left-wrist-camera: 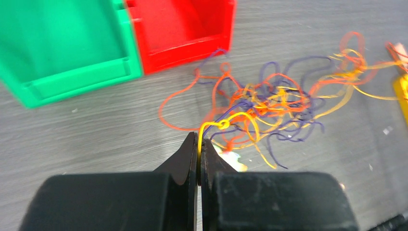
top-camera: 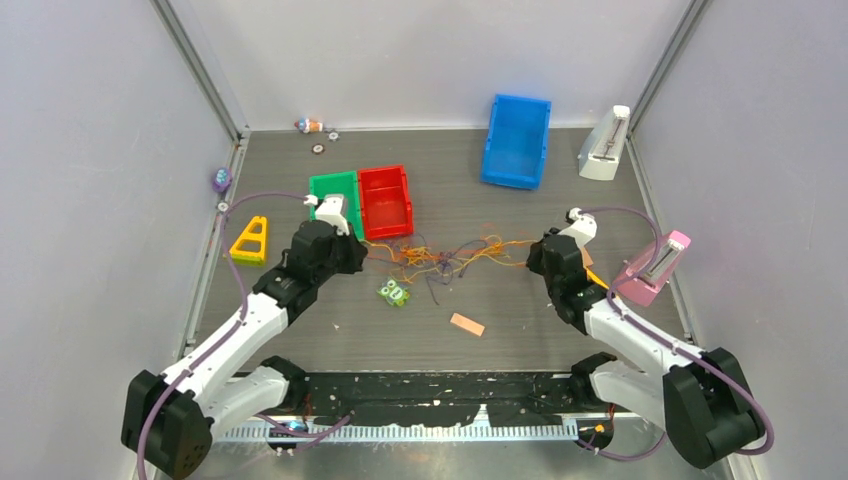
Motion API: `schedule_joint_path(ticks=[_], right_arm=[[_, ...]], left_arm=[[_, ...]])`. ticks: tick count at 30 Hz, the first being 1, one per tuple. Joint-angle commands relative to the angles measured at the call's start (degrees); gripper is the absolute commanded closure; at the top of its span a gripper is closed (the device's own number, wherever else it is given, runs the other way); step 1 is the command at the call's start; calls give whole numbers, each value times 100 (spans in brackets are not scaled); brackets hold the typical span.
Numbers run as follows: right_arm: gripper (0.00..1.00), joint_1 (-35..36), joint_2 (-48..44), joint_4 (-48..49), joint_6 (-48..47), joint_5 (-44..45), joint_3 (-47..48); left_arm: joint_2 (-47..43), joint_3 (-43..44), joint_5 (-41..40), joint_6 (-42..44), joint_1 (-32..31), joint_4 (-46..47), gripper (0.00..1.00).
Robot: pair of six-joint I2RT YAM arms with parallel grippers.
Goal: Untangle the cables
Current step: Untie the cable.
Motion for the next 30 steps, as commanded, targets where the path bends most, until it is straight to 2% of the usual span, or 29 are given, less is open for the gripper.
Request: schedule_joint_path(ticks=[1, 3, 4, 5, 6, 8, 12, 21, 30], right_arm=[[84, -33, -355, 1175, -654, -1016, -328], [64, -32, -488, 1685, -794, -1490, -555], [49, -29, -560, 2008, -830, -1637, -691], [43, -31, -592, 2332, -907, -1928, -813], [32, -37, -597, 2468, -935, -2063, -853], [24, -23, -530, 2786, -1002, -2536, -904], [19, 79, -262, 3184, -1086, -3200, -849], [16, 808, 645, 3130, -1563, -3468, -209], [15, 1381, 1676, 2882, -1804, -3661, 565]], left_arm=[[198, -45, 1656, 404, 19, 776, 100], [355, -41, 1921, 399, -3, 844, 100], [395, -51, 1932, 403, -34, 854, 100], [409, -80, 1926, 409, -47, 883, 100], [401, -110, 1921, 419, -63, 918, 100], [379, -171, 1929, 422, -76, 1004, 100], [435, -99, 1998, 572, -110, 986, 100], [529, -80, 1761, 1052, -237, 735, 100], [438, -614, 1318, 1479, -653, 1539, 100]])
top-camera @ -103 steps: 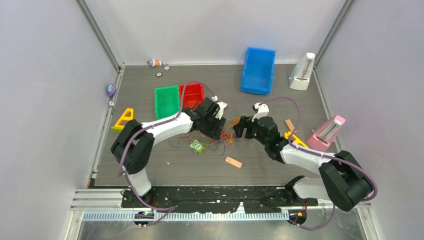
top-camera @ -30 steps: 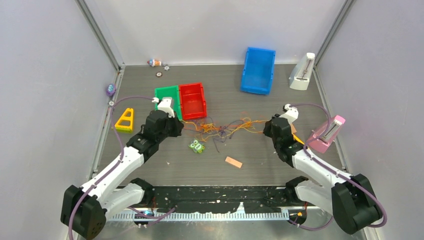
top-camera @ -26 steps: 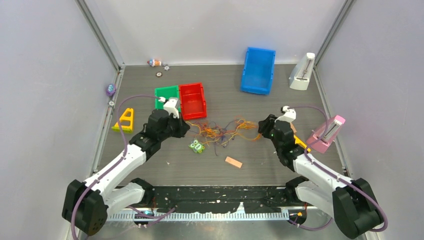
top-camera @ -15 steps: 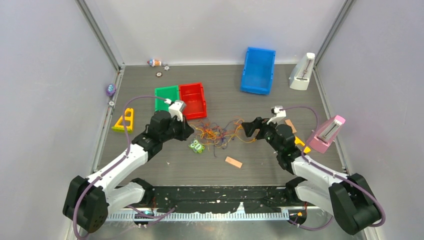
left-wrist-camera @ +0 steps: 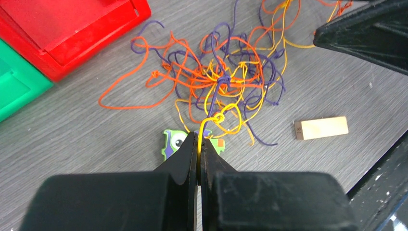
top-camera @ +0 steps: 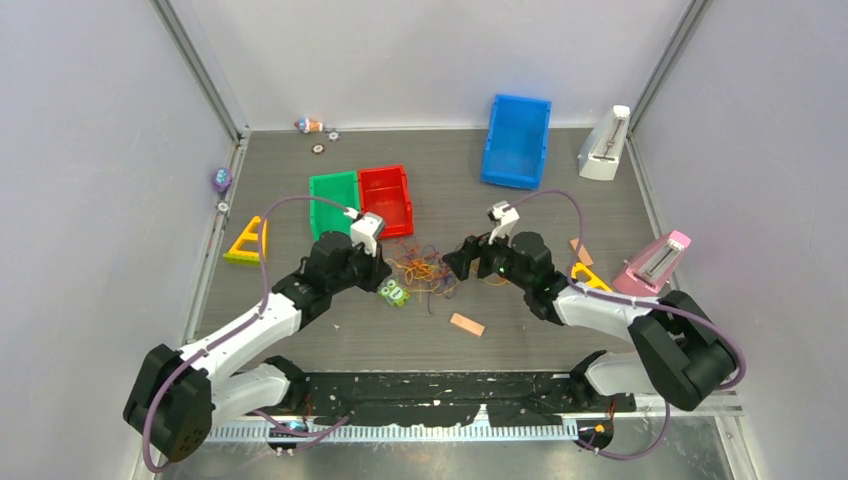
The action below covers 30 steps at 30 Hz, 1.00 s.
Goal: Untangle the cables
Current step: Untie the cable.
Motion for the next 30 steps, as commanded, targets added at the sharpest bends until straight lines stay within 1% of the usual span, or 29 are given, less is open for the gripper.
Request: schedule_joint_path(ticks=[1, 9, 13, 17, 22, 23, 24, 25, 27, 28, 29, 30], right_arm=[[15, 276, 410, 71, -267, -157, 493], [15, 704, 1208, -386, -381, -123, 1223], [15, 841, 1624, -747, -319, -42, 1531], [19, 910, 2128, -1507, -137, 271, 1917], [23, 935, 2095, -1908, -200, 1005, 1985], [33, 928, 2083, -1998, -206, 1172, 1990], [39, 932, 2067, -2031, -218, 1244, 1991], [61, 934, 2060, -2088, -215, 1313, 1996], [80, 935, 2048, -2184, -195, 1463, 2023], [84, 935, 2036, -2276, -182, 1533, 2042], [91, 940, 2014, -2319, -172, 1695, 2066], [93, 937, 1960, -2391, -166, 1798, 2069]], left_arm=[[-67, -244, -284, 336, -214, 762, 100], [-100, -611, -426, 366, -332, 1294, 100], [-160, -593, -559, 382, -333, 1308, 100], [-214, -585, -645, 358, -331, 1258, 100], [-221, -587, -823, 326, -337, 1226, 100], [-244, -593, -899, 319, -331, 1203, 100], [-276, -606, -944, 317, -332, 1207, 100], [-314, -636, -946, 309, -337, 1208, 100], [-394, -689, -950, 305, -336, 1251, 100], [-433, -710, -945, 300, -337, 1274, 100], [-473, -729, -1027, 295, -331, 1288, 100], [-506, -755, -1108, 291, -336, 1308, 100]])
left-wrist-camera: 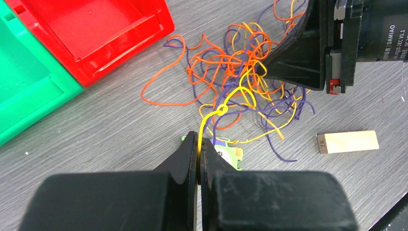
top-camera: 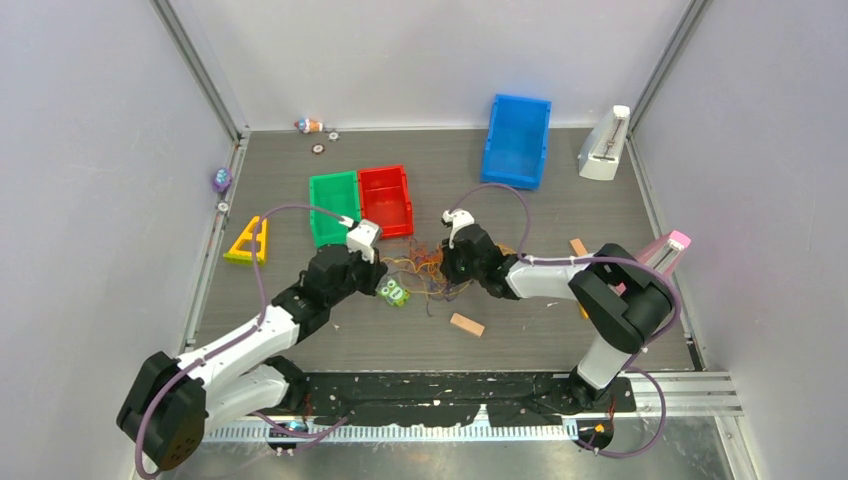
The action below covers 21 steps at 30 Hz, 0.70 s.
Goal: Untangle the cables
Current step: Untie the cable.
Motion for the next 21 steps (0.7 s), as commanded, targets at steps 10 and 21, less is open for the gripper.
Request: schedule_joint_path(ticks=[10, 21], right_arm=[[94, -319, -1005, -850, 562, 2601, -107], [94, -1081, -1777, -502, 912, 2261, -807]], left_arm=[[-281, -143, -379, 24, -16, 486, 100], [-207, -120, -419, 35, -17, 469, 100]])
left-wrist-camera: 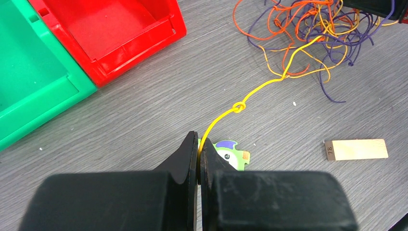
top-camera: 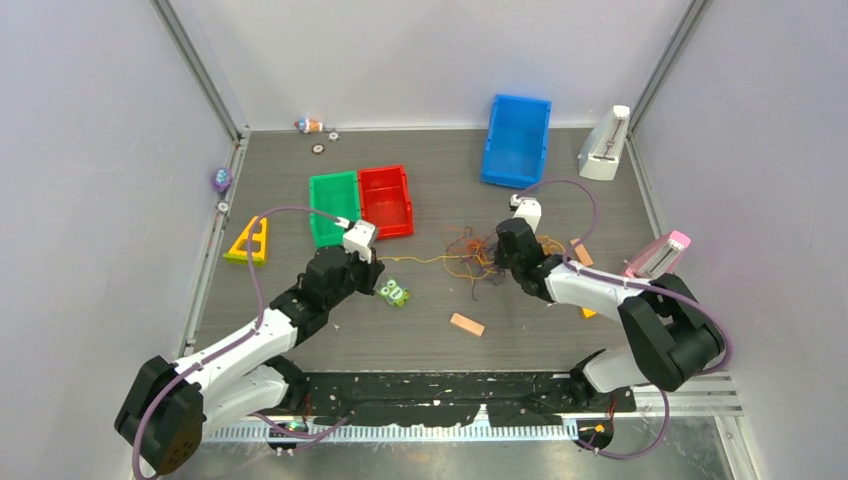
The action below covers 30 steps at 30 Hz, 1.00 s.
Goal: Untangle the cables
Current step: Untie the cable.
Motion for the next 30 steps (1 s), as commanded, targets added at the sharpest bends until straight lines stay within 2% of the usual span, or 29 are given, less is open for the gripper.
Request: schedule_joint_path(ticks=[1, 4, 7, 9, 12, 14, 20, 21, 23, 25, 26, 27, 30], right_arm=[[94, -48, -438, 426, 23, -189, -230], [94, -49, -558, 909, -157, -728, -430], [91, -48, -564, 1145, -352, -1176, -475], [81, -49, -542, 1306, -429, -1458, -497], [53, -43, -542, 1550, -500, -1770, -550], [41, -41, -564, 1645, -541, -1848, -587], [18, 31, -637, 1703, -683, -1859, -596], [11, 96, -647, 1675, -712, -1811, -588], [4, 161, -670, 1688, -766, -1779, -564], [3, 200, -687, 1704, -780, -1816, -556], [4, 211, -708, 1714, -784, -1856, -547], [5, 242, -723, 1727, -789, -1892, -538], [5, 329, -861, 1741, -818, -1840, -560]], left_arm=[[21, 13, -70, 44, -11, 351, 100], [60, 36, -65, 34, -11, 344, 100], [53, 29, -86, -3, -12, 353, 92], [48, 14, -93, -41, -18, 376, 82], [23, -21, -88, -55, -19, 409, 65], [-5, -51, -75, -57, -15, 437, 58], [-59, -98, -72, -130, -19, 408, 37], [-85, -87, -73, -200, -12, 333, 33], [-113, 50, -148, -345, -16, -115, 27], [-103, 304, -262, -485, -14, -685, 21], [-80, 437, -341, -583, -11, -1006, 8], [-67, 564, -554, -765, -12, -1359, 1], [-146, 772, -1094, -1376, 15, -2033, 1]])
